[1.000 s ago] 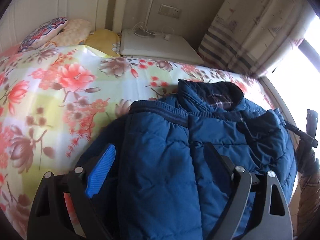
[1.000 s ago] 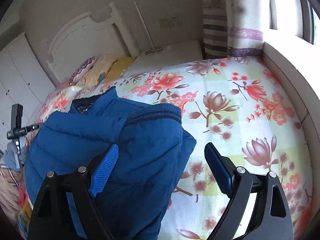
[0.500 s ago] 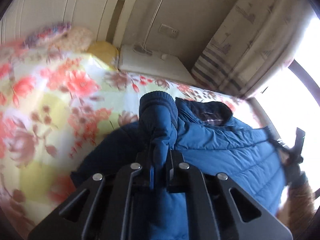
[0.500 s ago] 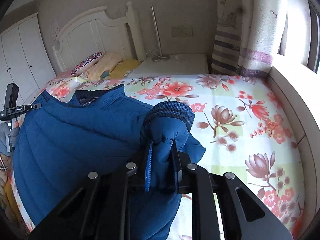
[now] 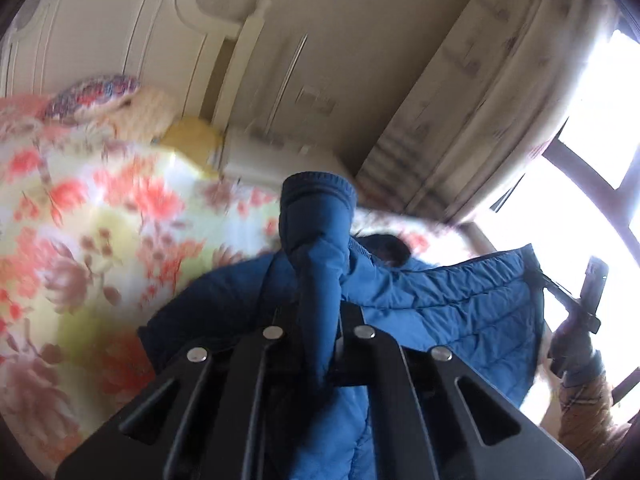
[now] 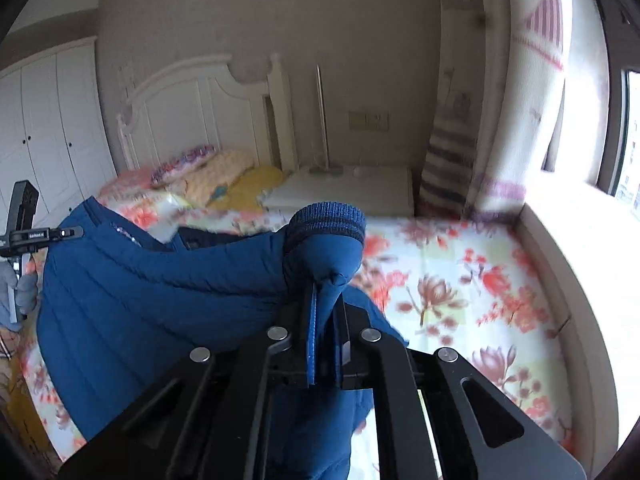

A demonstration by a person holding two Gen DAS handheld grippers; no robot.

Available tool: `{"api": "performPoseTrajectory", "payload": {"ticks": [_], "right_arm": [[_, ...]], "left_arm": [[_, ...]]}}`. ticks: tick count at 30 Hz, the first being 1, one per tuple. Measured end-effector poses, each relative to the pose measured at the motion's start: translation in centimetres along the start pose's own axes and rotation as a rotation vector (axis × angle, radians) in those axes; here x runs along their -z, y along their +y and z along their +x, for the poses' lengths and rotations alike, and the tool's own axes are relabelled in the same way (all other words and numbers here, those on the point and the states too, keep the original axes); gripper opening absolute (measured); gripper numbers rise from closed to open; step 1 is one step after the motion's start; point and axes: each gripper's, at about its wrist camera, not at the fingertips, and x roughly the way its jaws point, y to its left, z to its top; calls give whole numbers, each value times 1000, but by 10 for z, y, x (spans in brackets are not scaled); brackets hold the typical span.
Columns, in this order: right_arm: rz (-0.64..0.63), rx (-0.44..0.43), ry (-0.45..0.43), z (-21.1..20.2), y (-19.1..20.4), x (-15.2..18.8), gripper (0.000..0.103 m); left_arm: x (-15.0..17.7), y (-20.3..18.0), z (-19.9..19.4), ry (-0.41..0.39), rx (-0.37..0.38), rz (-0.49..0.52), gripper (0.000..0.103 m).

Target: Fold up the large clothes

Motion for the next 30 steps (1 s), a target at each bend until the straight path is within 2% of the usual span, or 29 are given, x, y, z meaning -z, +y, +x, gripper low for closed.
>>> {"api": "performPoseTrajectory", "payload": {"ticks": [2,3,5,6,8,9,10,11,13,17,20,21,22,23,25,27,29,30], "right_arm": [[-11,11,-1,8,2,-36,7],[-2,17,27,22,0,-48,7],[4,44,115,65,-5,-65,7],[13,71,186,98,-7,-66,7],[49,117,307,148,-11,-49,7],[56,160,386,179,-13,-29,7],[60,176,435,198,-14,-10,7],[72,165,456,211,-14,7,7],[93,168,404,212,-14,21,7],[136,142,396,211,-25,23,7],[141,151,382,209,-21,26,8],[143,160,375,208,-20,27,8],[147,176,371,208,-21,27,8],[149,186,369,204,-23,29,9],[172,203,369,202,-27,29,13],[222,184,367,194,-36,29,16],[259,148,335,178,-41,26,16],[280,107,315,164,-45,24,16]], "left_arm": [[-30,8,-10,19,4,-70,5],[-43,18,-4,42,-33,-109,5],[-58,38,19,93,-73,-159,6],[-62,49,38,122,-89,-185,6],[-61,64,77,181,-167,-180,6],[-54,71,98,209,-197,-196,6],[-37,81,125,256,-250,-201,8],[-28,86,137,264,-275,-196,12],[-11,97,142,217,-254,-237,16],[-9,106,133,179,-222,-257,15],[-10,101,135,178,-267,-224,22],[-10,98,136,179,-300,-206,29],[-10,96,135,179,-327,-200,40],[-11,96,135,176,-362,-200,46],[-12,94,134,169,-378,-215,65],[-11,98,124,136,-364,-243,70],[-12,99,102,64,-353,-276,74],[-12,100,86,28,-322,-294,78]]}}
